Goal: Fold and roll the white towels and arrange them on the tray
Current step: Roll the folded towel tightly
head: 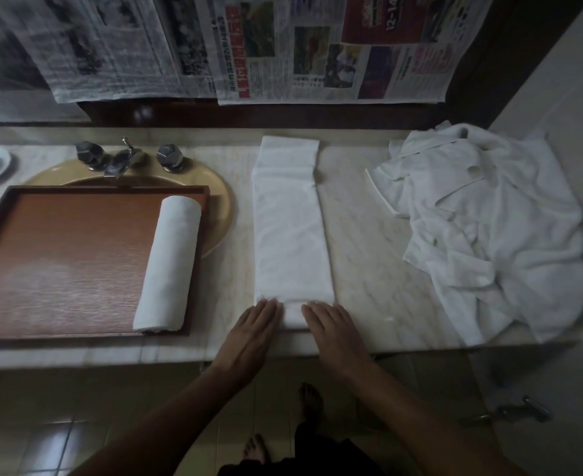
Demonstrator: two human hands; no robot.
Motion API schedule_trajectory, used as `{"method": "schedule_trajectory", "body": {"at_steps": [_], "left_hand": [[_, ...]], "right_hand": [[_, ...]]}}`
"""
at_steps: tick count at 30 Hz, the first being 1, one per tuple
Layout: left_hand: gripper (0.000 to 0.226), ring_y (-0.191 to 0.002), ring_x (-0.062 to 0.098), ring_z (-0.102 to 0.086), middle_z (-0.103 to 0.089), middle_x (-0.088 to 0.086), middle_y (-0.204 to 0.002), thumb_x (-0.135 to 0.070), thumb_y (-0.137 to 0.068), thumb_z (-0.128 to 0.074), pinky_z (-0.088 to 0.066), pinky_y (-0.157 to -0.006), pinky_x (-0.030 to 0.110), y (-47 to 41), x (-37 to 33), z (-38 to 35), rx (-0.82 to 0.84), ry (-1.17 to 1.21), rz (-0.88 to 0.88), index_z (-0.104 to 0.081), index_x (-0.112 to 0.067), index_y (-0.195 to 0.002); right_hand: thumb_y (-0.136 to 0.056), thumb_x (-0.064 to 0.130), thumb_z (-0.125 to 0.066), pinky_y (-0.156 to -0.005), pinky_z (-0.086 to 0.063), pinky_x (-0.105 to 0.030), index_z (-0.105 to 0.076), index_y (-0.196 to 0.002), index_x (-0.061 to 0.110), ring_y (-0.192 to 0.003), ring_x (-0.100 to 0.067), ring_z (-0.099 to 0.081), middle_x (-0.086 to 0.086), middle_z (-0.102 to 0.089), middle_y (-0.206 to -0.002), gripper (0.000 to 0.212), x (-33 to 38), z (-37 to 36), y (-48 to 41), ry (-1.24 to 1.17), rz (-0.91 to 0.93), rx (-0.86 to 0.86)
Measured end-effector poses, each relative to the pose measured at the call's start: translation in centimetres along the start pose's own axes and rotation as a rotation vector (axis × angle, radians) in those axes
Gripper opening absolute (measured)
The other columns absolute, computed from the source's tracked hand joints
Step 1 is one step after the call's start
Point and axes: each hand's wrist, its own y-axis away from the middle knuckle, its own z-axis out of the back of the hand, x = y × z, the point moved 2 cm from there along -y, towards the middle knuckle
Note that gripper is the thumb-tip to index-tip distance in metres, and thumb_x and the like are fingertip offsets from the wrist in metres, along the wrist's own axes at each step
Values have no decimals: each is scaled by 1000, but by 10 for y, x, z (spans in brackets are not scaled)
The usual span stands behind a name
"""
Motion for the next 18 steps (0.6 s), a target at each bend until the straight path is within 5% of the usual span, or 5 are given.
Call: {"method": "schedule_trajectory", "body": {"at_steps": [3, 9, 13, 15, 18], "left_hand": [[99, -123, 35, -58, -48, 16, -142, 2, -55, -89, -54, -101, 43, 8, 13, 5, 83, 70, -7, -48, 2, -145], [52, -99, 23, -56, -59, 4, -115, 1, -84, -55, -53, -81, 38, 22, -1, 16, -40, 166, 35, -57, -7, -136], [18, -84, 11, -58, -60, -7, -103, -14, -100, -57, -54, -71, 37, 22, 2, 27, -77, 398, 226, -52, -26, -112], [12, -80, 5, -59, -56, -12, -100, -19, -99, -62, -53, -68, 29, 20, 4, 28, -95, 443, 277, -57, -28, -104], [7, -81, 1, -59, -58, -12, -97, -17, -97, -67, -43, -69, 11, 14, 5, 32, -114, 486, 373, -69, -22, -102]], "right_hand": [[-87, 9, -40, -83, -58, -41, -61, -134, 7, -108, -36, -63, -16, -61, -127, 51, -6, 11, 4, -99, 14, -7], [-92, 6, -57, -80, -44, -37, -62, -126, 23, -102, -23, -55, 4, -62, -114, 39, -11, 24, 13, -208, -4, 28], [-106, 25, -47, -89, -41, -36, -61, -119, 27, -107, -16, -51, 9, -60, -118, 20, -17, 28, 14, -288, -124, 65], [-101, 30, -36, -85, -48, -42, -68, -111, 23, -104, -20, -54, 6, -61, -116, 34, -17, 24, 12, -263, -118, 54], [-94, 15, -55, -78, -50, -38, -72, -111, 21, -101, -22, -56, 2, -61, -115, 25, -10, 21, 16, -236, -168, -110]]}}
